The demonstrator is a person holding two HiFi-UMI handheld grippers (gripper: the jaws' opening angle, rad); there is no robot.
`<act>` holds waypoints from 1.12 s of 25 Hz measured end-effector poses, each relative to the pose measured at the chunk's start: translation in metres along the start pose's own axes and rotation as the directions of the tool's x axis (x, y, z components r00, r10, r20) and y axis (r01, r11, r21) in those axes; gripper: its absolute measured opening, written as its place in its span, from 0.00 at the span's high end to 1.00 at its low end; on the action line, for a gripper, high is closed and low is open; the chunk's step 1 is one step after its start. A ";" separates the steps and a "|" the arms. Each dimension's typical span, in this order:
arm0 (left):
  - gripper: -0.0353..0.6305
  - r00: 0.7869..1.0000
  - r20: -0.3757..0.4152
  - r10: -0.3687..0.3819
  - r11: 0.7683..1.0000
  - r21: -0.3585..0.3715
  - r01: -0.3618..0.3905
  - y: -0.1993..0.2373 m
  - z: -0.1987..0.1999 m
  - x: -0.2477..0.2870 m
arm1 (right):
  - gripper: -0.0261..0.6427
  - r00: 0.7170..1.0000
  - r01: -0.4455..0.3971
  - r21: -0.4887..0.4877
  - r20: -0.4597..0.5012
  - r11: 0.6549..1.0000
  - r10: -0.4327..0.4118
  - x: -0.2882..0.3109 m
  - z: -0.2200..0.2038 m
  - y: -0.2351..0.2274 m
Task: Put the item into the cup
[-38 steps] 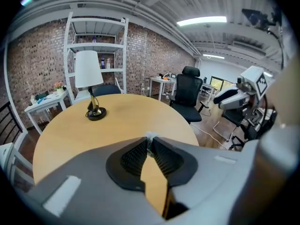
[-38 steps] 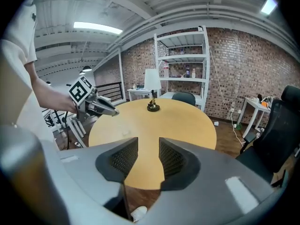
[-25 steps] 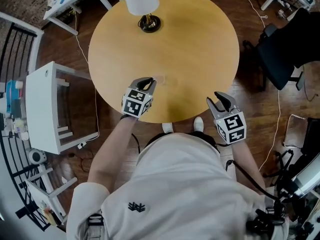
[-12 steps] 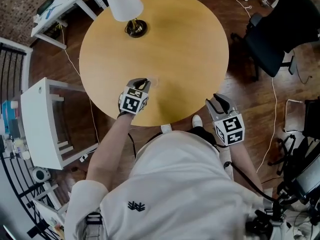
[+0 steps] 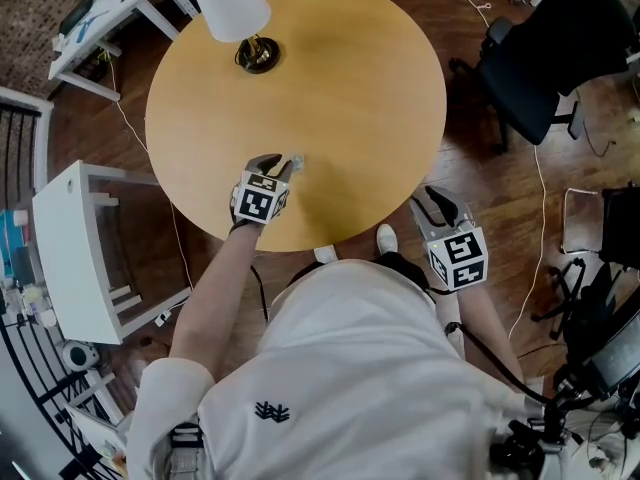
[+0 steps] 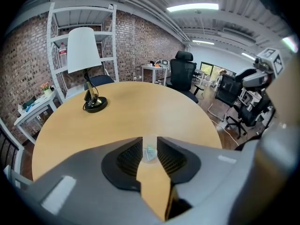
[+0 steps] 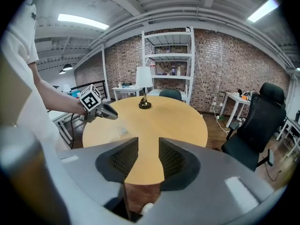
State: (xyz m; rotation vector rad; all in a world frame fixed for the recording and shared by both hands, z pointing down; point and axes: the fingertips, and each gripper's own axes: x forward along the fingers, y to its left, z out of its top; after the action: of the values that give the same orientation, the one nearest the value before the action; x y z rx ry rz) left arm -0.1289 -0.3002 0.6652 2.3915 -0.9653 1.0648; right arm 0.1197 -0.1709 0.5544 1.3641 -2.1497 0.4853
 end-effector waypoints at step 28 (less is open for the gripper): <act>0.83 0.921 0.227 0.316 0.905 -0.362 -0.222 -0.116 0.044 -0.125 | 0.75 0.912 -0.399 -0.197 0.011 0.895 0.409 0.011 0.026 -0.032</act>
State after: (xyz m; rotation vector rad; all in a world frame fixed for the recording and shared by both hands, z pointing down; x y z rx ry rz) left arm -0.0850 -0.1873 0.5375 2.2019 -1.4852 0.5868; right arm 0.1382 -0.2066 0.5416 0.8311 -2.4621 0.3860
